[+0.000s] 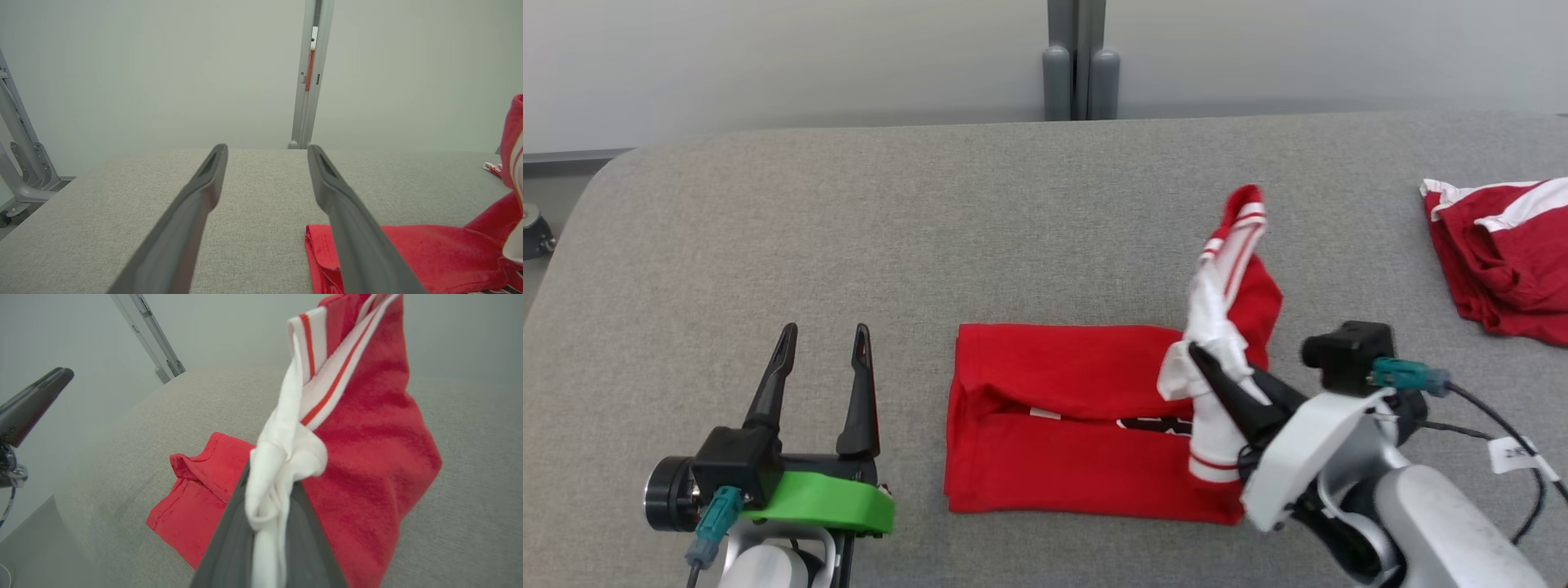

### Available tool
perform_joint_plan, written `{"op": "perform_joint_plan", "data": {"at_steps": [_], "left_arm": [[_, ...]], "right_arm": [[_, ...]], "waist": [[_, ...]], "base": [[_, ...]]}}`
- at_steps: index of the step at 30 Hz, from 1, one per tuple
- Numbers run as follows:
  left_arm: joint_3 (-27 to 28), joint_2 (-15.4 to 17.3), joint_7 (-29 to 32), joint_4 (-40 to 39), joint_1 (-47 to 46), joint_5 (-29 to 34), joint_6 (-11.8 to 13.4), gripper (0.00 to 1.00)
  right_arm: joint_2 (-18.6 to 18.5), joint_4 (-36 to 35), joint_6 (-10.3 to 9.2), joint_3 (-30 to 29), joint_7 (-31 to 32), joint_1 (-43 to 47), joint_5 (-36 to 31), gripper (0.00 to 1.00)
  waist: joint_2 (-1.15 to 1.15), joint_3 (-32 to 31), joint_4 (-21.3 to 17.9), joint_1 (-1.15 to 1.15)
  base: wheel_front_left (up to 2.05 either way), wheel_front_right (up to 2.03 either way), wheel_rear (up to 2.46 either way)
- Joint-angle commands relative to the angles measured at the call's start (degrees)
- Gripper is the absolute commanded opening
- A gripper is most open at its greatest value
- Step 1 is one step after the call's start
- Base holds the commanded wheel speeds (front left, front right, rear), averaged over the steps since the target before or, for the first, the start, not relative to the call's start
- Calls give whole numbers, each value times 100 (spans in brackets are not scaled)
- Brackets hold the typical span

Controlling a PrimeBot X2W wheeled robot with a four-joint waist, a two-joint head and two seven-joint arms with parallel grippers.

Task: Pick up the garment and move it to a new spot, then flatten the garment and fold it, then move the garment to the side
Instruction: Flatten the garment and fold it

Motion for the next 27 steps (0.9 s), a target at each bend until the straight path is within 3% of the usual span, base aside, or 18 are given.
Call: {"op": "perform_joint_plan", "data": {"at_steps": [1,8,12,14,15,22,27], "left_arm": [[-7,-14,-12,25,-41,8,-14,100],[-43,-80,-14,57,-164,-7,-47,100],[-47,-127,-14,73,-274,31,-64,100],[-34,-139,-15,86,-297,46,-74,100],[-27,-145,-15,93,-310,55,-79,100],[48,-175,-15,127,-347,118,-93,100],[101,-173,-15,135,-280,152,-91,100]], "right_arm": [[136,73,-4,171,52,-123,81,0],[1016,958,-3,1060,-123,-614,594,0],[1252,1608,-2,1413,-389,-924,769,0],[1314,1918,-2,1564,-571,-1071,855,54],[1324,2038,-2,1613,-672,-1134,853,100],[1309,2356,-3,1820,-1919,-1531,816,100],[933,2096,-3,1291,-2481,-1569,375,100]], "waist": [[0,16,114,0],[0,214,389,0],[0,383,491,0],[0,435,505,0],[0,455,508,0],[0,497,447,0],[0,449,312,0]], "base": [[0,0,0],[0,0,0],[0,0,0],[0,0,0],[0,0,0],[0,0,0],[0,0,0]]}}
